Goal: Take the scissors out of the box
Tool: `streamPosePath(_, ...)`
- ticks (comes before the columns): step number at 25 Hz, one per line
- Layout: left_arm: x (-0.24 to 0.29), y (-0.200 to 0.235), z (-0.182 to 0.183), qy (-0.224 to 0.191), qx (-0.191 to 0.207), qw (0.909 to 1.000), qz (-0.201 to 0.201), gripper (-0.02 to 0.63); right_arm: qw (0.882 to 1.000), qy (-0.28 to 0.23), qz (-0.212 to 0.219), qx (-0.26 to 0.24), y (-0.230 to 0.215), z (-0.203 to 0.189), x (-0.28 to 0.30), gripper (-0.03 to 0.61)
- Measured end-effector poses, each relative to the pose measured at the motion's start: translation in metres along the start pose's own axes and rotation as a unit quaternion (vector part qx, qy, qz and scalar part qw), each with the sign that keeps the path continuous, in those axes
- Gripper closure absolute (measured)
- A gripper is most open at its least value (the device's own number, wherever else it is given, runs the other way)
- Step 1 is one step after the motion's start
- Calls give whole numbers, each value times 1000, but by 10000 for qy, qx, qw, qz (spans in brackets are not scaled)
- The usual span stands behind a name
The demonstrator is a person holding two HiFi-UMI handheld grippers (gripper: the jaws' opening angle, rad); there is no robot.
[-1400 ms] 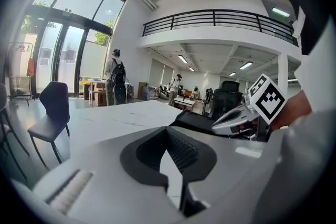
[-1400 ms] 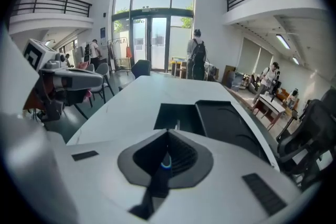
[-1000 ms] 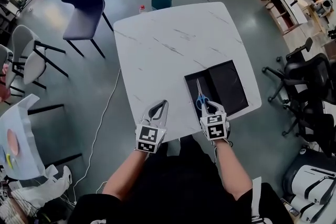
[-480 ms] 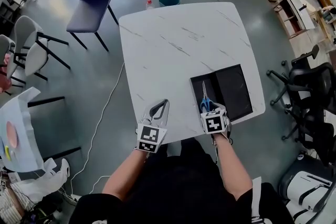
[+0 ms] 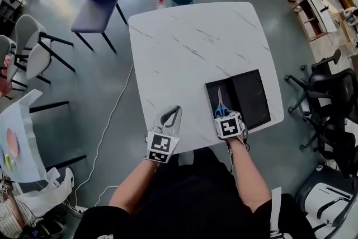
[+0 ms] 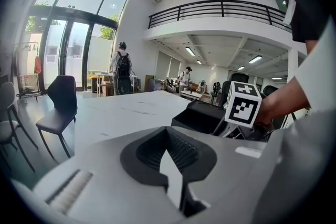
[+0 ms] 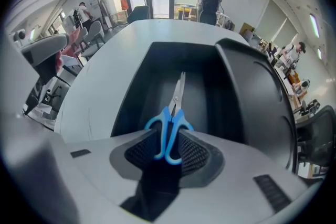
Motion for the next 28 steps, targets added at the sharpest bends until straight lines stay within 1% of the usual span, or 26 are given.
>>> streamPosePath(3, -1, 1, -1, 7, -6, 10000, -5, 604, 9998, 87, 92, 179, 1, -4, 3, 470)
streamPosePath(5, -1, 2, -1, 2, 3, 10000, -11, 604, 9997, 95, 129, 186, 1, -5, 5, 483)
streamPosePath(8, -2, 0, 1, -31, 34, 10000, -25, 604, 9995, 184, 168, 211, 0, -8, 3, 487)
streamPosePath(10, -4, -1, 2, -51, 53, 10000, -25, 604, 9994, 128, 200, 253, 1, -7, 1, 488)
streamPosePath(14, -8, -3, 1, -53, 77, 10000, -17, 604, 9991, -162, 145, 361, 1, -2, -12, 489)
streamPosePath(22, -10, -17, 0, -57, 120, 9999, -88, 604, 9971, -688, 88, 322, 5, -4, -49, 489)
streamPosePath(25, -12, -21, 5, -116, 156, 9997, -119, 604, 9939, -1066, 14, 276, 8, -2, -71, 489)
streamPosePath(28, -14, -24, 11, -185, 177, 9996, -122, 604, 9875, -1565, -71, 152, 12, 4, -96, 489)
Point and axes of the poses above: the fingertips, and each gripper's own axes: x forward along the fingers, y to its left, z out of its top, the point moved 4 cm from there along -x, backward along the fingers, and after that the axes turned 5 degrees about y, right-handed, at the moved point
